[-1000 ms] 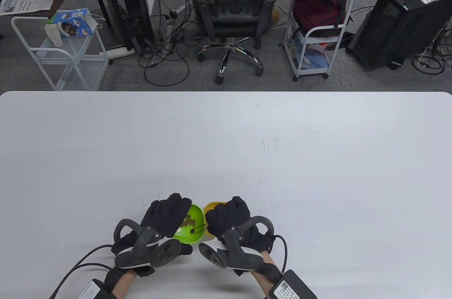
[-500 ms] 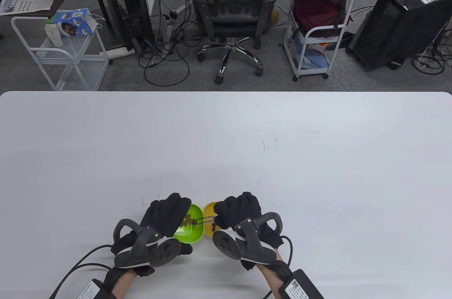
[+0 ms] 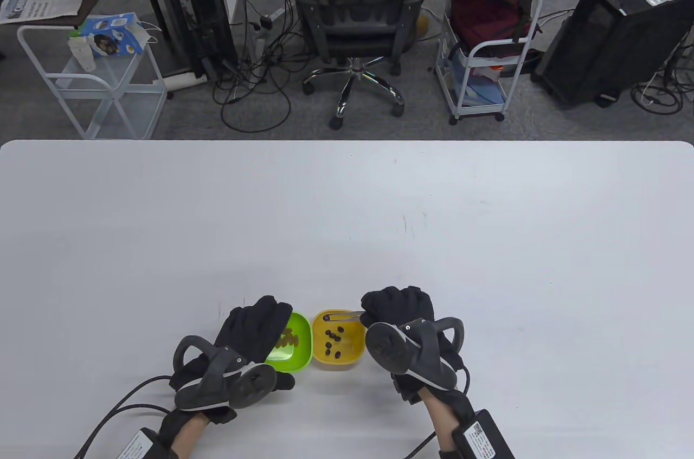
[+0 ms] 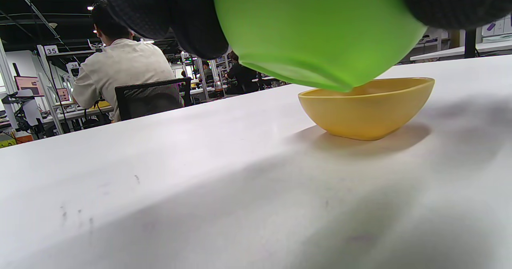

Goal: Pick coffee beans with tweezers into small dish

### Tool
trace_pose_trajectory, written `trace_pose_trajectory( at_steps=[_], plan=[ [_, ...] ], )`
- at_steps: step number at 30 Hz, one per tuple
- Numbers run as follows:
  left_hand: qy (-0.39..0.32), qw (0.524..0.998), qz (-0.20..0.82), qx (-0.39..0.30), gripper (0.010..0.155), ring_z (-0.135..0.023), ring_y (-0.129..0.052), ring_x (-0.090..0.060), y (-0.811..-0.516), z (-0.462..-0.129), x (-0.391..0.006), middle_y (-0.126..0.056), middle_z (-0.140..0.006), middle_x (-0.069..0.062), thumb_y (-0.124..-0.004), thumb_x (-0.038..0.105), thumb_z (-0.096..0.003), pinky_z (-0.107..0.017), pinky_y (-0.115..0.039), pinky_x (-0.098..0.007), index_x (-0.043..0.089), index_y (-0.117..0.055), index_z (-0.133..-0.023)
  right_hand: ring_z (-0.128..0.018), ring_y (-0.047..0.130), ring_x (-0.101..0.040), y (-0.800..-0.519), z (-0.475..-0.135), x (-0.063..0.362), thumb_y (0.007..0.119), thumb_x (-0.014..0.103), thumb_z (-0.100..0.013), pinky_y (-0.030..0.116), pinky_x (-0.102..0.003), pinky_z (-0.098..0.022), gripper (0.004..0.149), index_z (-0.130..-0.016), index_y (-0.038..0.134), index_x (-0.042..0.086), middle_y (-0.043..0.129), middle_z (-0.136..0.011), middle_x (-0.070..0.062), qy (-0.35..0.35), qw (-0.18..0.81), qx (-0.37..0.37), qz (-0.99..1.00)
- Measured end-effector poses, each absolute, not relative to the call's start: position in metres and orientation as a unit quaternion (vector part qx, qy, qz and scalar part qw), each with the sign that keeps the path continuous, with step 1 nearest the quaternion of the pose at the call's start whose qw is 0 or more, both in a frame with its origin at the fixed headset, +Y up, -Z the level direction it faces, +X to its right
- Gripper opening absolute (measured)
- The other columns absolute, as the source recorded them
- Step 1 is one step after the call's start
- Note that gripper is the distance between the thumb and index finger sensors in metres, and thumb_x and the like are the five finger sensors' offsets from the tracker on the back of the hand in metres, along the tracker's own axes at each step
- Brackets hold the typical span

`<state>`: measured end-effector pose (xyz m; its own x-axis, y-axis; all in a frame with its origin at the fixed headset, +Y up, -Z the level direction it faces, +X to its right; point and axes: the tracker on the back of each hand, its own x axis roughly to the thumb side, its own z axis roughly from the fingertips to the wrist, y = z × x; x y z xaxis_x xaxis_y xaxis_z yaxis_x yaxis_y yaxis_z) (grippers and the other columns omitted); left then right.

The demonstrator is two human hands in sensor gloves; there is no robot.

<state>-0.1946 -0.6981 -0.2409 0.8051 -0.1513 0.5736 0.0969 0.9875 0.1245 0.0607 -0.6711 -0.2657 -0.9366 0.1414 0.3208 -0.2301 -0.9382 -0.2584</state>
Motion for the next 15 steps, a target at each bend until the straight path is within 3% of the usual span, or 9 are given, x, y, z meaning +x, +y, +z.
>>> trace_pose_trajectory(
  at_steps=[15],
  plan=[
    [-0.304,0.950,-0.062,0.045,0.111,-0.099,-0.087,-0.043,-0.6977,-0.2416,-0.1959,-0.061,-0.119,-0.030,-0.071,0.071,-0.0330,-0.074,-0.072,-0.062,0.003,-0.049,-0.118,-0.048,0.089,-0.021,-0.6751,-0.2702,0.0668,0.062,0.036,-0.045,0.068,-0.060,-0.071,0.043,-0.084,0.073,0.021,0.084,-0.065,0.001,-0.124,0.107,0.135,0.977]
  ],
)
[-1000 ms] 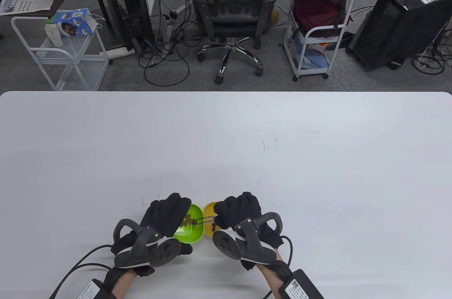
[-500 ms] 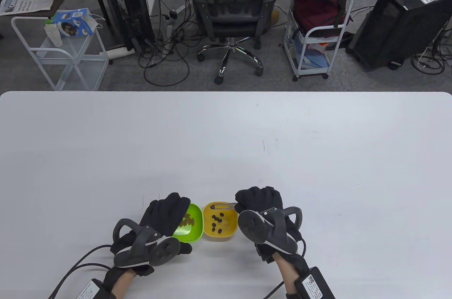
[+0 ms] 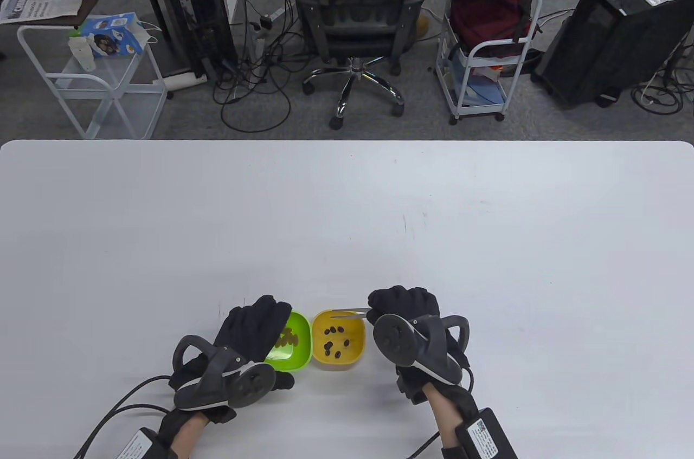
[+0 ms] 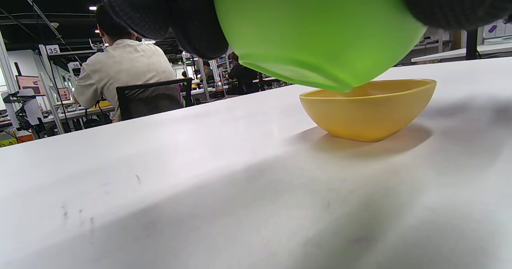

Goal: Pick coffee beans with tweezers into small dish

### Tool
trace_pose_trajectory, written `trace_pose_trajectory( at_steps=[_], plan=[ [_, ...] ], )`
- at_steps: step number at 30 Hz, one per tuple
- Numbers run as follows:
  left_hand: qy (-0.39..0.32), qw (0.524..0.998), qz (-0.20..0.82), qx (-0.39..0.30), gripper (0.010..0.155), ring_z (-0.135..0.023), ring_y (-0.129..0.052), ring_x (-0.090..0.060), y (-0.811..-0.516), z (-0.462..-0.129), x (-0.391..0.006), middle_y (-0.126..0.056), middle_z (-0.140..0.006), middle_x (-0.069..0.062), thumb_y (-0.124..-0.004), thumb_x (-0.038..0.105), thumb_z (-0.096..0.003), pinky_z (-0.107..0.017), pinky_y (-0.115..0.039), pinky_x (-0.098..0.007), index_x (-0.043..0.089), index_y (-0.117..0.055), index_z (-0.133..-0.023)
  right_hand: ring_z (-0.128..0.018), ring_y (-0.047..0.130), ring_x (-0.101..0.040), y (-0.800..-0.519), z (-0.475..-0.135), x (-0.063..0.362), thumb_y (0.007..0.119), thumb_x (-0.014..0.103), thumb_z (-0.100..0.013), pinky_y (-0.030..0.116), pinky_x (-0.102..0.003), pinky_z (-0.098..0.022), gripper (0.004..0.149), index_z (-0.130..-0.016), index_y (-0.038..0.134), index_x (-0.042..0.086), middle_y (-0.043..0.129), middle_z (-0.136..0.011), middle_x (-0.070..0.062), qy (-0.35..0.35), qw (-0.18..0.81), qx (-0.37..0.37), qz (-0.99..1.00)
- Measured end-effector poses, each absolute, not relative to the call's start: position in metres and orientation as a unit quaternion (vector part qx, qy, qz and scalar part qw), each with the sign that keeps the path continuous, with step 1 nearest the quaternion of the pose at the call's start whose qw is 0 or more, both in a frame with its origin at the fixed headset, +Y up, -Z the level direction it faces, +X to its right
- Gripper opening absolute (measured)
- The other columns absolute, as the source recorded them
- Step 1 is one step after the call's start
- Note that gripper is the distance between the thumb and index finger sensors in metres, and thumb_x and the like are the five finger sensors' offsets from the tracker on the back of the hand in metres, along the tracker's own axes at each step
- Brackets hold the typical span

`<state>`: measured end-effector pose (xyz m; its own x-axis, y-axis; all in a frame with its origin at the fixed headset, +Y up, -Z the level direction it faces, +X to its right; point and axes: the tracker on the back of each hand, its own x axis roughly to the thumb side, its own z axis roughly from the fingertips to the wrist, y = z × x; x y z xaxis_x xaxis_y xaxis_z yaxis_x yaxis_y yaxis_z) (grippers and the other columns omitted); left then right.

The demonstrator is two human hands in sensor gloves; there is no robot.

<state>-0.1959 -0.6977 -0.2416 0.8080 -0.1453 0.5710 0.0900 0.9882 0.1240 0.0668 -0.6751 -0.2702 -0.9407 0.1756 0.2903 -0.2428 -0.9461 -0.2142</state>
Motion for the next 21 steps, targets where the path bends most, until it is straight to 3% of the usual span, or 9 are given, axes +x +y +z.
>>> trace_pose_trajectory(
  at_steps=[10,21],
  plan=[
    [-0.258,0.965,-0.029,0.043,0.111,-0.098,-0.086,-0.043,-0.700,-0.259,-0.222,-0.060,-0.119,-0.031,-0.071,0.071,-0.0332,-0.074,-0.072,-0.062,0.003,-0.048,-0.118,-0.048,0.089,-0.021,-0.675,-0.270,0.066,0.062,0.036,-0.045,0.068,-0.060,-0.071,0.043,-0.084,0.073,0.021,0.084,-0.065,0.001,-0.124,0.109,0.137,0.977],
    [-0.177,0.984,0.029,-0.006,0.113,-0.100,-0.085,-0.043,-0.727,-0.289,-0.261,-0.057,-0.119,-0.032,-0.071,0.070,-0.0342,-0.074,-0.072,-0.061,0.001,-0.040,-0.118,-0.048,0.089,-0.021,-0.676,-0.270,0.065,0.062,0.036,-0.045,0.068,-0.060,-0.071,0.043,-0.084,0.073,0.021,0.084,-0.065,0.002,-0.119,0.104,0.138,0.978]
  ],
)
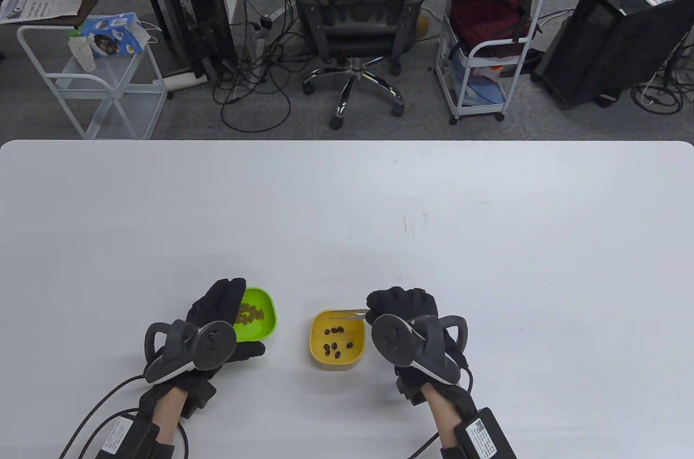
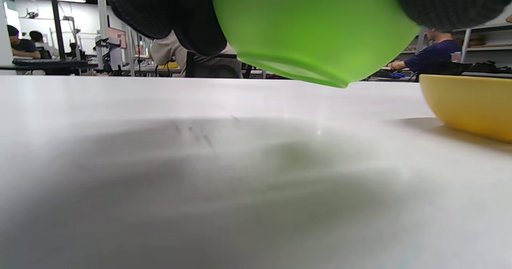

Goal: Pick coffee beans with tweezers into small dish

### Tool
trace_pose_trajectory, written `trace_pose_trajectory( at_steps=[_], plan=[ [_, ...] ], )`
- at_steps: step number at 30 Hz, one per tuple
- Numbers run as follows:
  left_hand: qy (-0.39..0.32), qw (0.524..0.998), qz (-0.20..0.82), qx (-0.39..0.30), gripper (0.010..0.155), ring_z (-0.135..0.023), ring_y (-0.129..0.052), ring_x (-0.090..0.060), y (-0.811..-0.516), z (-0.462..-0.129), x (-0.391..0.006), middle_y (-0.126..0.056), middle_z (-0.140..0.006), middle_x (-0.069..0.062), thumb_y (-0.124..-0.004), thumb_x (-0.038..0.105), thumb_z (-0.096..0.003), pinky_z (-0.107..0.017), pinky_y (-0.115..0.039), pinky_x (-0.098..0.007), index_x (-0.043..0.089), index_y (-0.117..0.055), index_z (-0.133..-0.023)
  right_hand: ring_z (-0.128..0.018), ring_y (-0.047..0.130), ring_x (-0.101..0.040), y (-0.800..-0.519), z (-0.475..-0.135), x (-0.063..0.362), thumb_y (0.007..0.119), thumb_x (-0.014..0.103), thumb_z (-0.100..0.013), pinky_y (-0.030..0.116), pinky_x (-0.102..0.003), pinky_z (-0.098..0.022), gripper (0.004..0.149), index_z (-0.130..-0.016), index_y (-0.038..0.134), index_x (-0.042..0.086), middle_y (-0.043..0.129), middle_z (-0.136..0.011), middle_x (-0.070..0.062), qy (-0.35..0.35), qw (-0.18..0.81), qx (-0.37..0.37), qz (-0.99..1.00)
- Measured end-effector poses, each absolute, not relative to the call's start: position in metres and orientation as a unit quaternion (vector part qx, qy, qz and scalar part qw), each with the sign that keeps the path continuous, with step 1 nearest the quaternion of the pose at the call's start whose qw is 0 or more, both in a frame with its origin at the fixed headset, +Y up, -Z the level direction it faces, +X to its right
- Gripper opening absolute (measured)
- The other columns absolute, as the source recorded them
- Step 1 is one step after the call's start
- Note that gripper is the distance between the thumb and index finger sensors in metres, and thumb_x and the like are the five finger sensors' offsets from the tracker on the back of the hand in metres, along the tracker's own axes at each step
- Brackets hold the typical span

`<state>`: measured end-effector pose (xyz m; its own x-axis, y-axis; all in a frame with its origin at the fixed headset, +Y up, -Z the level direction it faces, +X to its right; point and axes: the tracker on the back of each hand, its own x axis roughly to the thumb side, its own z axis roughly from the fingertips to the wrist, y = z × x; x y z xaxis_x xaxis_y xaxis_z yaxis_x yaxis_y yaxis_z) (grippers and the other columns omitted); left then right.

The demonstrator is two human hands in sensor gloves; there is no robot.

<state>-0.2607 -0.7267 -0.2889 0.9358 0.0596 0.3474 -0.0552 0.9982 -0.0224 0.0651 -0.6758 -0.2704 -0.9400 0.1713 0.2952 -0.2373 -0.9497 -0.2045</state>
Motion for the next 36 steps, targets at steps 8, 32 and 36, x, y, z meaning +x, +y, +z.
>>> trace_pose_trajectory(
  at_steps=[8,32,36],
  plan=[
    [-0.155,0.986,0.051,-0.042,0.114,-0.102,-0.082,-0.043,-0.741,-0.299,-0.270,-0.054,-0.120,-0.031,-0.072,0.069,-0.0348,-0.075,-0.071,-0.057,-0.001,-0.038,-0.118,-0.048,0.089,-0.021,-0.676,-0.271,0.065,0.062,0.036,-0.045,0.068,-0.060,-0.070,0.043,-0.084,0.073,0.021,0.084,-0.065,0.001,-0.118,0.104,0.138,0.978],
    [-0.144,0.985,0.020,-0.093,0.114,-0.108,-0.069,-0.056,-0.743,-0.300,-0.269,-0.042,-0.123,-0.037,-0.071,0.067,-0.0358,-0.075,-0.062,-0.067,-0.002,-0.034,-0.119,-0.048,0.089,-0.021,-0.676,-0.270,0.064,0.063,0.036,-0.045,0.068,-0.060,-0.070,0.043,-0.084,0.073,0.021,0.085,-0.065,0.001,-0.120,0.104,0.141,0.977],
    [-0.143,0.987,0.030,-0.071,0.112,-0.109,-0.066,-0.057,-0.731,-0.295,-0.273,-0.041,-0.123,-0.037,-0.069,0.066,-0.0379,-0.075,-0.061,-0.067,-0.001,-0.033,-0.120,-0.048,0.089,-0.021,-0.676,-0.270,0.065,0.063,0.036,-0.045,0.068,-0.060,-0.070,0.043,-0.084,0.073,0.021,0.085,-0.065,0.002,-0.122,0.105,0.142,0.977]
  ],
)
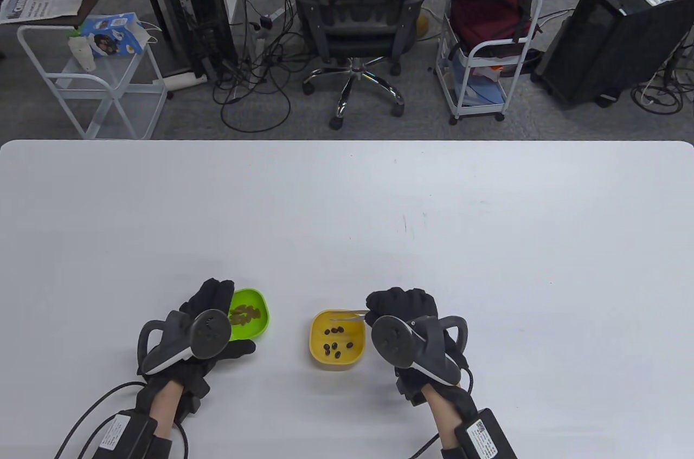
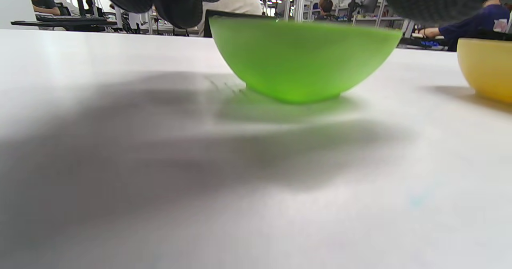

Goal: Pick coffee beans with tweezers into small dish

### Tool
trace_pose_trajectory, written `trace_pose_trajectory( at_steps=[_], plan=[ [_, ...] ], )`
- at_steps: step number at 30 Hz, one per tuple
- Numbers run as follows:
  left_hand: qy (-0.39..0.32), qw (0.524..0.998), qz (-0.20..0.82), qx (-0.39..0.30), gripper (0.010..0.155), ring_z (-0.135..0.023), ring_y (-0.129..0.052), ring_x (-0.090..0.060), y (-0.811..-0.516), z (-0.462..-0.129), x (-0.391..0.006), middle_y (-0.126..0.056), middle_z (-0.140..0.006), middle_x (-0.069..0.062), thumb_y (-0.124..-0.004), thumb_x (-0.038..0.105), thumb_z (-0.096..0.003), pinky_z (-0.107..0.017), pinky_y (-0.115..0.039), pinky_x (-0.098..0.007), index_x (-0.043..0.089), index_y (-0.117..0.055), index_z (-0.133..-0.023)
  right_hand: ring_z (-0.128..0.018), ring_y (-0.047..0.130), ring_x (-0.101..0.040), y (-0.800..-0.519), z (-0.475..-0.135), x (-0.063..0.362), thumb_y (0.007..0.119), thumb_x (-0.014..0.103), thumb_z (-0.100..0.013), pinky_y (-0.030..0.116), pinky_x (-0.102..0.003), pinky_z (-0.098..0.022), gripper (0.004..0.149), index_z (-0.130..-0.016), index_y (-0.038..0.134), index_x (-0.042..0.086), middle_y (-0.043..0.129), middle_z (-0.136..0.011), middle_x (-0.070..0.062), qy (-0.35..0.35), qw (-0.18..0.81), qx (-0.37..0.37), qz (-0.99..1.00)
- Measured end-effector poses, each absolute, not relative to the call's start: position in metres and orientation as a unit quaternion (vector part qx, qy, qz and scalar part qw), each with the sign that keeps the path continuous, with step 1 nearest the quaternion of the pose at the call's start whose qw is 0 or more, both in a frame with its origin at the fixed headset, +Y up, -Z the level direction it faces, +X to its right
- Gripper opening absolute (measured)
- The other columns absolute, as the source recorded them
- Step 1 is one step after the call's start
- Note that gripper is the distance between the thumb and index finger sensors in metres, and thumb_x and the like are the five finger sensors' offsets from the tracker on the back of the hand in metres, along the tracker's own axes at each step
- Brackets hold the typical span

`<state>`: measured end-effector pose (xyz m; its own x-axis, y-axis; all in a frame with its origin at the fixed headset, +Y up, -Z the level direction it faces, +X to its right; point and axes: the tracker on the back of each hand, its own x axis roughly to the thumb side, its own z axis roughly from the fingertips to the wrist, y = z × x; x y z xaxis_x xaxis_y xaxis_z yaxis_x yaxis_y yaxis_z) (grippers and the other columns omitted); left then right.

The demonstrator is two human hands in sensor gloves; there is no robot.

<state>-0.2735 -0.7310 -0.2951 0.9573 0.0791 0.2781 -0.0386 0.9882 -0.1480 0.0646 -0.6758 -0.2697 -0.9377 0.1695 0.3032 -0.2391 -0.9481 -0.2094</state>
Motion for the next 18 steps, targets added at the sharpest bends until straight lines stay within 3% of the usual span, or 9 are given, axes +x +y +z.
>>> trace_pose_trajectory(
  at_steps=[8,14,18],
  plan=[
    [-0.127,0.990,-0.026,-0.053,0.098,-0.111,-0.063,-0.055,-0.701,-0.289,-0.291,-0.040,-0.125,-0.034,-0.056,0.060,-0.0504,-0.076,-0.060,-0.067,-0.002,-0.027,-0.120,-0.048,0.089,-0.021,-0.677,-0.269,0.065,0.063,0.036,-0.045,0.068,-0.060,-0.070,0.043,-0.084,0.073,0.021,0.085,-0.065,0.002,-0.121,0.108,0.145,0.976],
    [-0.115,0.991,-0.029,-0.067,0.071,-0.112,-0.061,-0.053,-0.711,-0.283,-0.309,-0.042,-0.125,-0.030,-0.046,0.038,-0.0616,-0.075,-0.060,-0.067,-0.001,-0.031,-0.120,-0.048,0.090,-0.021,-0.677,-0.269,0.065,0.063,0.036,-0.045,0.068,-0.060,-0.070,0.043,-0.084,0.073,0.021,0.085,-0.065,0.001,-0.124,0.108,0.145,0.976],
    [-0.104,0.992,-0.033,-0.070,0.069,-0.112,-0.059,-0.055,-0.723,-0.280,-0.316,-0.040,-0.125,-0.031,-0.043,0.034,-0.0618,-0.075,-0.059,-0.068,-0.002,-0.029,-0.119,-0.048,0.090,-0.021,-0.679,-0.270,0.065,0.063,0.036,-0.045,0.068,-0.060,-0.070,0.043,-0.084,0.073,0.021,0.085,-0.065,0.002,-0.119,0.106,0.143,0.977]
  ],
)
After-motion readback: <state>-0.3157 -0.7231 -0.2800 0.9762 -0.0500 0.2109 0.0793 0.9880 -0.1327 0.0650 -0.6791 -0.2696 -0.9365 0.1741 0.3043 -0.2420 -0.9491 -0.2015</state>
